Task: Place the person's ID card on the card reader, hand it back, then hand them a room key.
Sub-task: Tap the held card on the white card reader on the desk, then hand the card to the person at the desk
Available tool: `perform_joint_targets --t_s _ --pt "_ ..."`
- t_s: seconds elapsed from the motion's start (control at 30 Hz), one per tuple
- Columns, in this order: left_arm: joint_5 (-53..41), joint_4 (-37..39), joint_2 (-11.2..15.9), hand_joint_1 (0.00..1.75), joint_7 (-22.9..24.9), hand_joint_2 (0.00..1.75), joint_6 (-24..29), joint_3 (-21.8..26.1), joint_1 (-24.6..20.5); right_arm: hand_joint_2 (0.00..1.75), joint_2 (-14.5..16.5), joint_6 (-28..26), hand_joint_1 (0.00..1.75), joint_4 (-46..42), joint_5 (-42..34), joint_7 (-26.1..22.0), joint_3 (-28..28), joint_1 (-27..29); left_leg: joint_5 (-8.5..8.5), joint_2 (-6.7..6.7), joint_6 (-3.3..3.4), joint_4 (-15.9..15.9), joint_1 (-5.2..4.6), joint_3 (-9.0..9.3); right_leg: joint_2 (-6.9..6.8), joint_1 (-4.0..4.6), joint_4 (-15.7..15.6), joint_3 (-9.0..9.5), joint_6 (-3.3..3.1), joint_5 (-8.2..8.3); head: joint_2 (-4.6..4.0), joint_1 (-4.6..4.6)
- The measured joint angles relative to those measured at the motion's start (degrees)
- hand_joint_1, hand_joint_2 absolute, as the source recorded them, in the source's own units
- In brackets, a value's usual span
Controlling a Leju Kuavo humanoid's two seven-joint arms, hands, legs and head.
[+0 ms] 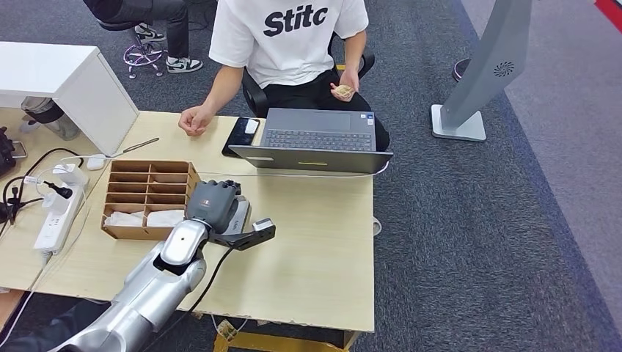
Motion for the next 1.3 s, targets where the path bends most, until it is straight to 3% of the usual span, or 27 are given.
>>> perform_joint_targets --t_s 0.87,1.13,1.3 --pt "-0.13 4.64 0.07 1.75 2.15 1.75 -0.17 0.79 2.64 1.75 0.01 -0.38 0.00 0.02 0.80 -0.15 -0.01 0.13 0.01 -0.05 -0.02 -0.03 0.00 0.35 -0.09 0.00 0.00 0.38 -0.01 -0.01 -0.01 -0.01" --pt "12.17 -1.54 0.61 1.75 -2.15 1.75 2.26 6.98 2.23 1.75 0.01 -0.61 0.00 0.04 1.63 -0.55 -0.01 0.38 0.13 -0.04 -0.07 -0.02 0.04 0.31 -0.08 0.02 0.03 0.31 -0.06 0.05 -0.01 0.00" --pt "16.64 -7.55 1.47 1.75 -4.61 1.75 5.08 11.75 -0.34 1.75 0.01 -0.59 0.00 0.11 2.31 -0.41 -0.01 0.38 0.12 -0.05 -0.07 -0.02 0.04 0.25 -0.09 0.03 0.03 0.26 -0.07 0.05 0.01 -0.01"
